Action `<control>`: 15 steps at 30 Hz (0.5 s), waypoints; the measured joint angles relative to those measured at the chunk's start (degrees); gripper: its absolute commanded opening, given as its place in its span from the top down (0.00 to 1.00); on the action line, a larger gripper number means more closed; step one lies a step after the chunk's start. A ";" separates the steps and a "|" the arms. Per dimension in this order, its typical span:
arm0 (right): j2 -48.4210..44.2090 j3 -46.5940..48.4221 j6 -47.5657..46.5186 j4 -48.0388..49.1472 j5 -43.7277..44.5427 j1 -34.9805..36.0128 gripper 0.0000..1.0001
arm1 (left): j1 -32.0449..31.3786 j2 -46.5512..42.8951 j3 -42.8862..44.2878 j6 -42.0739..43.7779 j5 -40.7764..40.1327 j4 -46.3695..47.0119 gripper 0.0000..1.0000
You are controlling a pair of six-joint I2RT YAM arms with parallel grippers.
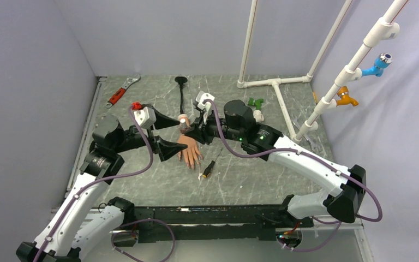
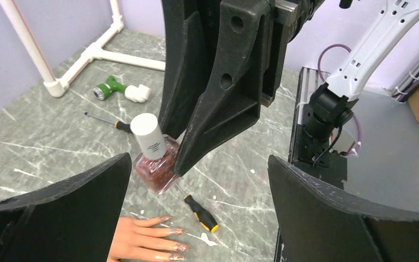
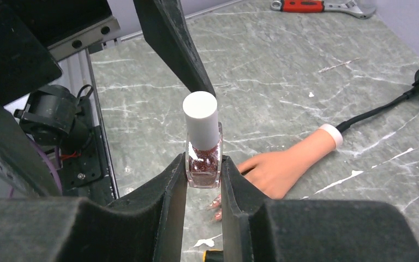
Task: Paint the nails
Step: Unscrew the nail polish bottle.
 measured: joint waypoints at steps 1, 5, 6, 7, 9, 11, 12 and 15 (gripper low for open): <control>-0.22 -0.13 -0.26 0.00 0.20 -0.07 1.00 | 0.61 -0.50 0.00 -0.11 0.37 0.04 0.01; -1.38 -0.83 -1.40 -0.28 0.09 -0.20 1.00 | 3.15 -2.69 0.00 -0.09 2.08 0.13 0.01; -1.73 -1.09 -1.68 -0.44 -0.35 -0.20 1.00 | 3.61 -2.93 0.00 -0.07 2.78 0.13 0.03; -1.99 -1.38 -1.92 -0.52 -0.87 -0.24 1.00 | 3.98 -3.04 0.00 0.17 3.72 0.11 0.05; -2.54 -1.73 -2.51 -1.27 -3.06 -0.39 1.00 | 4.48 -2.97 0.04 0.70 5.86 -0.26 0.06; -2.64 -1.73 -3.39 -1.79 -6.27 -0.52 1.00 | 4.79 -2.89 0.24 1.64 8.00 -1.27 0.08; -2.64 -1.73 -3.87 -2.19 -7.96 -0.57 1.00 | 4.90 -2.71 0.33 1.90 8.87 -1.44 0.10; -2.64 -1.73 -5.55 -4.33 -13.86 -0.63 1.00 | 5.25 -2.29 0.35 2.54 11.65 -2.38 0.16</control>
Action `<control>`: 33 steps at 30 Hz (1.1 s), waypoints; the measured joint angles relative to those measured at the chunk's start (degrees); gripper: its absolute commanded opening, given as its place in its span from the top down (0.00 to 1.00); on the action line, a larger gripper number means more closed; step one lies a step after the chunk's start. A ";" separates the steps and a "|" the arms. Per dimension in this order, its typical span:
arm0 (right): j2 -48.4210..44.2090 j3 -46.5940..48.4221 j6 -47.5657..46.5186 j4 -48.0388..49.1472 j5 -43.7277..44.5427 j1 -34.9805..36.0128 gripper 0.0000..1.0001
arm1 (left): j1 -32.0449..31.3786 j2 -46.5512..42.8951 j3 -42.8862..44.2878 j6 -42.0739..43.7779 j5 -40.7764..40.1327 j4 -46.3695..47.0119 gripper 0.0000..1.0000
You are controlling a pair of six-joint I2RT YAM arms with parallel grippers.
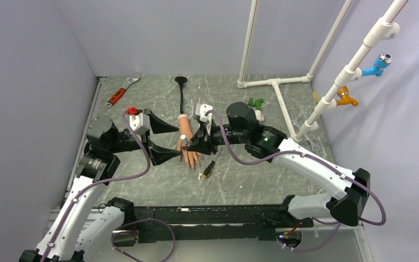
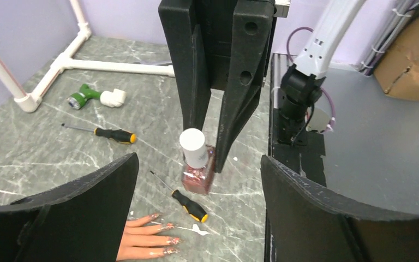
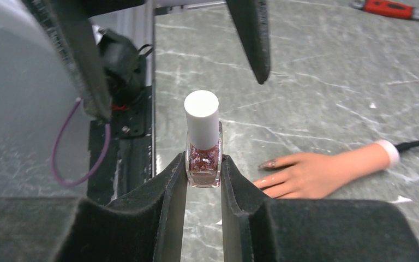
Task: Paint the nails
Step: Unscrew the nail polish bottle.
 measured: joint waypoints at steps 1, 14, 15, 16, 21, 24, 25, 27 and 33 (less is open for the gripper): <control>0.02 0.00 -0.59 -0.63 -1.55 0.00 1.00 | 0.07 0.09 0.07 0.35 0.79 -0.17 0.18; 1.40 1.97 -2.89 -3.82 -9.84 -0.17 1.00 | 0.22 1.60 0.61 -0.57 8.76 1.09 0.36; 1.62 2.25 -2.89 -3.80 -10.03 -0.20 1.00 | 0.22 1.60 0.61 -0.74 9.18 1.31 0.37; 1.86 2.60 -2.89 -3.80 -10.10 -0.20 1.00 | 0.22 1.57 0.61 -0.94 9.64 1.62 0.38; 2.73 3.82 -2.91 -3.82 -10.97 -0.20 1.00 | 0.22 1.60 0.59 -2.93 11.26 4.66 0.46; 3.50 4.52 -3.10 -3.82 -11.47 -0.20 1.00 | 0.22 1.66 0.59 -3.67 11.56 5.33 0.50; 3.82 4.81 -3.15 -3.82 -11.56 -0.20 1.00 | 0.22 1.73 0.59 -3.78 11.58 5.46 0.52; 4.31 5.16 -3.26 -3.82 -11.65 -0.20 1.00 | 0.22 1.88 0.59 -3.74 11.52 5.55 0.56; 4.66 5.31 -3.32 -4.09 -12.48 -0.20 1.00 | 0.31 2.51 0.59 -3.67 11.02 5.57 0.71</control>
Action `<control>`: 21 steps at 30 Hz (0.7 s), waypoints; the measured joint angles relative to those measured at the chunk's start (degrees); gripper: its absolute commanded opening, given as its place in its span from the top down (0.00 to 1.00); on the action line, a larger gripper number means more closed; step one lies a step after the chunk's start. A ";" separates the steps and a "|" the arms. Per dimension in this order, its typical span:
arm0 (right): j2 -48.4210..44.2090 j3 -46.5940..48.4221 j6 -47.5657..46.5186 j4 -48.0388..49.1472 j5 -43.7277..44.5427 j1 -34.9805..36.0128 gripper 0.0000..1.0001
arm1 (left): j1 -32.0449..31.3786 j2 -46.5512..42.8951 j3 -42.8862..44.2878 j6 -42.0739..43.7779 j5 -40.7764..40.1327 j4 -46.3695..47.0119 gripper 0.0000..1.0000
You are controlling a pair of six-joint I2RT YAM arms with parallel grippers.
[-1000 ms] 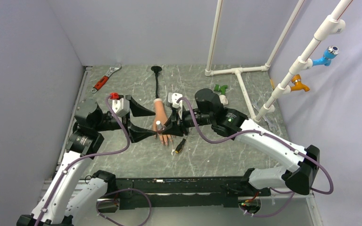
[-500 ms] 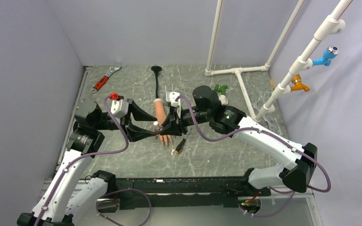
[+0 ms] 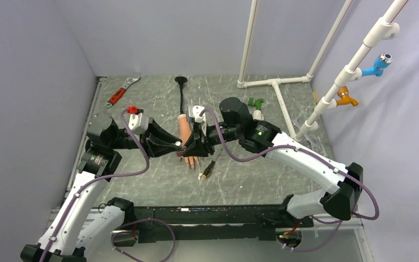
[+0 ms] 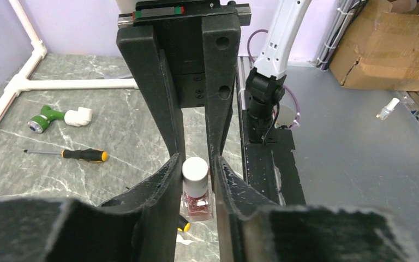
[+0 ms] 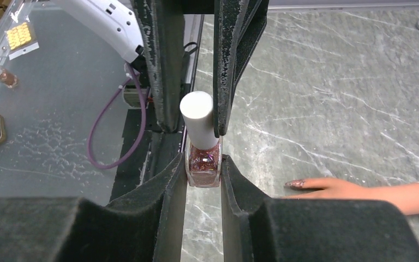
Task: Paint the nails
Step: Unscrew the nail polish bottle.
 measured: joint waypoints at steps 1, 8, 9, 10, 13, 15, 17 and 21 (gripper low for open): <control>0.00 0.00 0.00 -0.11 -0.11 0.00 1.00 | 0.02 0.09 0.00 0.20 -0.24 -0.07 0.72; 0.52 0.02 -0.02 -0.20 -0.04 0.00 1.00 | 0.02 0.11 0.00 1.79 -1.53 -2.27 0.88; 0.61 0.02 0.00 -0.17 0.04 0.00 1.00 | 0.02 0.11 0.00 1.92 -1.66 -2.43 0.90; 0.68 0.02 0.07 -0.15 0.24 0.00 1.00 | 0.02 0.11 0.00 2.10 -2.01 -2.71 0.93; 0.90 0.04 0.44 -0.02 1.81 0.00 1.00 | 0.02 0.09 0.00 2.58 -3.76 -3.43 1.00; 1.18 0.13 0.94 0.28 3.08 -0.02 1.00 | 0.04 0.09 0.00 2.71 -5.29 -3.91 1.00; 1.44 0.13 1.60 0.72 4.66 -0.02 1.00 | 0.13 0.09 0.00 2.82 -7.13 -4.39 1.00; 1.68 0.13 3.41 2.19 9.07 0.02 1.00 | 0.17 0.02 0.00 2.95 -11.87 -4.57 1.00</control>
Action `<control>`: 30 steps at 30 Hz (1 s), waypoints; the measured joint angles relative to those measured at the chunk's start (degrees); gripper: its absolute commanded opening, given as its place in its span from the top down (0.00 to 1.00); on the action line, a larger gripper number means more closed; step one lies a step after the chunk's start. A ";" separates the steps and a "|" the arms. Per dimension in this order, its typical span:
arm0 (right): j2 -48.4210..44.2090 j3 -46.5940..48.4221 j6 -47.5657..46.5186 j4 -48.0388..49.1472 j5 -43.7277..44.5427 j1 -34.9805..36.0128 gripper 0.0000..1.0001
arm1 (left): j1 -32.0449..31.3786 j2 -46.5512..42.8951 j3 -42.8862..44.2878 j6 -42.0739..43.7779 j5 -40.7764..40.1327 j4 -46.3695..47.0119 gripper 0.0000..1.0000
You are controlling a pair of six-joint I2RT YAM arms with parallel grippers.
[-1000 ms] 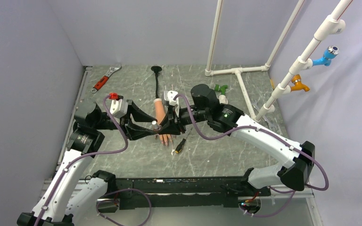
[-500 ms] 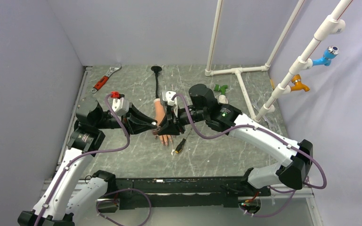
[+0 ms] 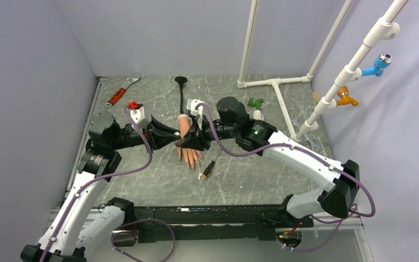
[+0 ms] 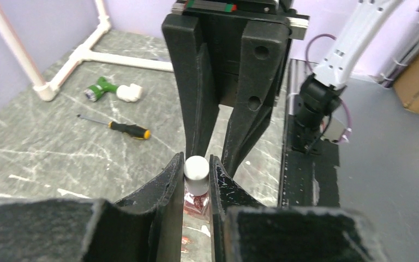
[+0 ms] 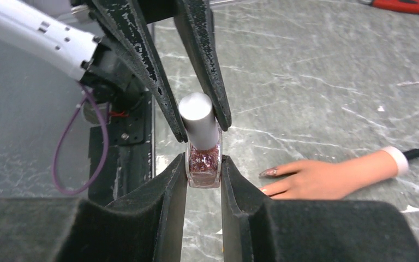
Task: Paint the nails
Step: Unscrew the nail polish bottle.
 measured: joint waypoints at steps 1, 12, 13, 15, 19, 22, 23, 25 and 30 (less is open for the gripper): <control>0.02 0.00 0.52 0.39 1.16 0.00 1.00 | 0.00 -0.07 0.02 0.07 -1.33 0.00 1.00; 1.31 0.00 1.79 3.69 11.13 1.44 1.00 | 0.00 0.42 0.09 -0.52 -9.35 0.31 0.96; 1.53 0.00 1.77 3.76 11.67 1.53 1.00 | 0.00 0.63 0.09 -0.57 -9.64 0.26 0.92; 1.92 0.00 1.75 3.76 12.46 1.62 1.00 | 0.00 1.03 0.09 -0.57 -10.12 0.02 0.73; 2.23 0.00 1.62 3.80 13.64 1.88 1.00 | 0.00 1.31 0.04 -0.76 -10.32 -0.31 0.34; 2.25 0.00 1.53 3.82 14.45 1.90 1.00 | 0.00 1.20 0.04 -1.14 -9.57 -1.07 0.21; 2.25 0.00 1.51 3.82 14.47 1.90 1.00 | 0.00 1.18 0.04 -1.18 -9.51 -1.33 0.18; 2.25 0.00 1.46 3.82 14.49 1.88 1.00 | 0.00 0.90 0.04 -1.11 -9.51 -2.03 0.16; 1.55 -0.76 0.96 3.80 14.43 1.88 1.00 | 0.13 -0.72 0.04 0.04 -9.31 -2.89 0.17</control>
